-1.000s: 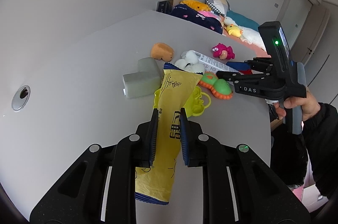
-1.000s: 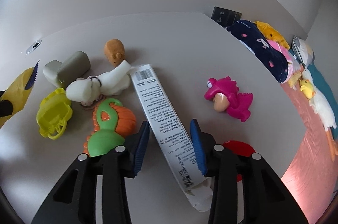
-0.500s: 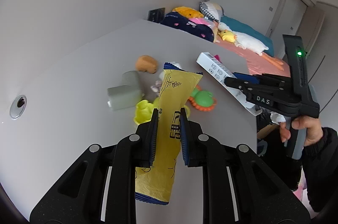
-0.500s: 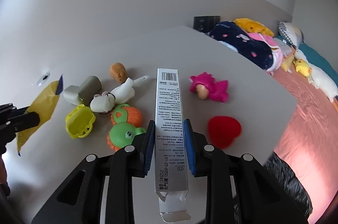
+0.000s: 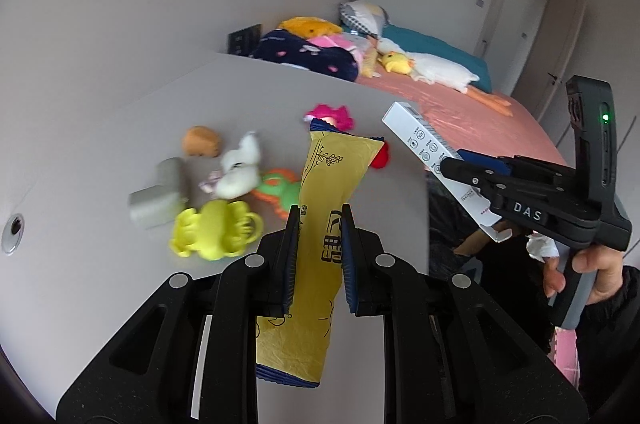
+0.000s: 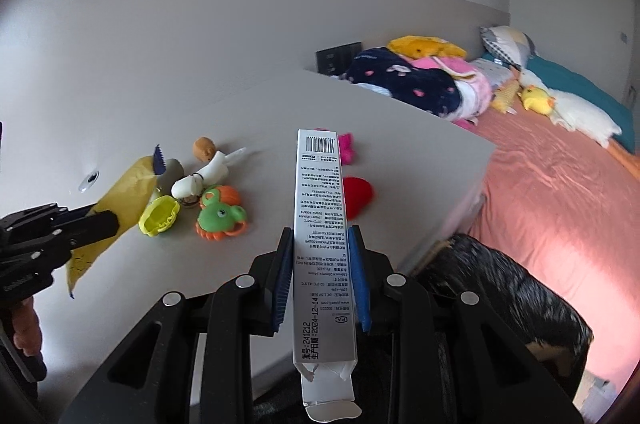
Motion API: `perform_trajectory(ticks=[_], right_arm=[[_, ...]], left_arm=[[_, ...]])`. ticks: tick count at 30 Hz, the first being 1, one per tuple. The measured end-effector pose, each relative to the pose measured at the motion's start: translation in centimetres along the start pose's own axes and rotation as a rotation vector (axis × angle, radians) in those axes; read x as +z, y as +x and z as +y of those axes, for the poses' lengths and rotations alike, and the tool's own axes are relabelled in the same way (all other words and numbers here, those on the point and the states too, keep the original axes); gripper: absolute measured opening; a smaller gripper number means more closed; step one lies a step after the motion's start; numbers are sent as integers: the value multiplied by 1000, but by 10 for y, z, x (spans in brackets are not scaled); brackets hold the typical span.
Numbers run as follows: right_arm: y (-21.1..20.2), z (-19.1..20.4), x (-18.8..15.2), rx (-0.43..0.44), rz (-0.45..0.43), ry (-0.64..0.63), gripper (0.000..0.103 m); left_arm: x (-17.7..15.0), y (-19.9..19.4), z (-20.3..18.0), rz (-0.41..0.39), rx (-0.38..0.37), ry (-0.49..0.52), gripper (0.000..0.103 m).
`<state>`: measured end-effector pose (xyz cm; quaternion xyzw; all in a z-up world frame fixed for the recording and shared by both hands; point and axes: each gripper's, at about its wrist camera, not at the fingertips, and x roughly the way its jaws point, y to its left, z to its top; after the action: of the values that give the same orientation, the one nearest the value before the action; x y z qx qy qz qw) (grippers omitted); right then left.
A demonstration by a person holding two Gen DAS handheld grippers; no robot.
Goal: Collect trash
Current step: 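Drop the wrapper and white box into the trash bag with both grippers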
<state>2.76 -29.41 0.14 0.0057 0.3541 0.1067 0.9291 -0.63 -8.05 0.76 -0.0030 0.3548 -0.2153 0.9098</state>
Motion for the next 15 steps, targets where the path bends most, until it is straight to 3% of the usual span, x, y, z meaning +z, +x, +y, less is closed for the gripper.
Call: perform_trajectory(ticks=[15], right_arm=[[-62, -49, -35, -76, -52, 105, 29]], left_arm=[[10, 30, -69, 24, -94, 84, 18]])
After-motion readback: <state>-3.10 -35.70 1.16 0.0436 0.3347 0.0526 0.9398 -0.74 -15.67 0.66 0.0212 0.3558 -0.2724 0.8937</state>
